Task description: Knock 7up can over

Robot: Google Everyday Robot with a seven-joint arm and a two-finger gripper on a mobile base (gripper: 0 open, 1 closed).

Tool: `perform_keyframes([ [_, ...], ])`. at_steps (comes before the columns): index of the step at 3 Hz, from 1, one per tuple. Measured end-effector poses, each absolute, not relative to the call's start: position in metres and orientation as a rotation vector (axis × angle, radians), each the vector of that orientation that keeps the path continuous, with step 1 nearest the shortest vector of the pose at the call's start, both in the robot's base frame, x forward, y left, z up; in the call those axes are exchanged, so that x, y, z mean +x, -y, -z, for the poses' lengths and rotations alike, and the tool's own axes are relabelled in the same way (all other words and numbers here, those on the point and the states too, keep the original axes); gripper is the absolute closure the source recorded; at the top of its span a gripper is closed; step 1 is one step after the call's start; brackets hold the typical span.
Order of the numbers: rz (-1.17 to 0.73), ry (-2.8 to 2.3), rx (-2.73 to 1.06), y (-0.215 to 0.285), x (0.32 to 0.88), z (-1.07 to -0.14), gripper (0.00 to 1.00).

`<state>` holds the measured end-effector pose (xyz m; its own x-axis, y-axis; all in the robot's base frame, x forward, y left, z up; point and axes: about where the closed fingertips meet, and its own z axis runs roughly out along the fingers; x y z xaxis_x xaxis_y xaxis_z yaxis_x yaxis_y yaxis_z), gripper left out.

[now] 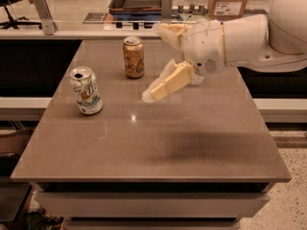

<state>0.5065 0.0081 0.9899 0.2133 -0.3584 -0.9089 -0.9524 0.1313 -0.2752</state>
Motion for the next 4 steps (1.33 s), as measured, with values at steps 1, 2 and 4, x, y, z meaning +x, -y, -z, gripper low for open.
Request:
perform_keyframes([
  [1, -0.758, -1.344, -1.368, -0.018, 0.525, -0.975, 0.00],
  [2, -0.809, -1.340, -1.282, -0.033, 0.544, -0.955, 0.00],
  [4, -0.829, -1.302, -1.214, -0.081, 0.563, -0.936, 0.00],
])
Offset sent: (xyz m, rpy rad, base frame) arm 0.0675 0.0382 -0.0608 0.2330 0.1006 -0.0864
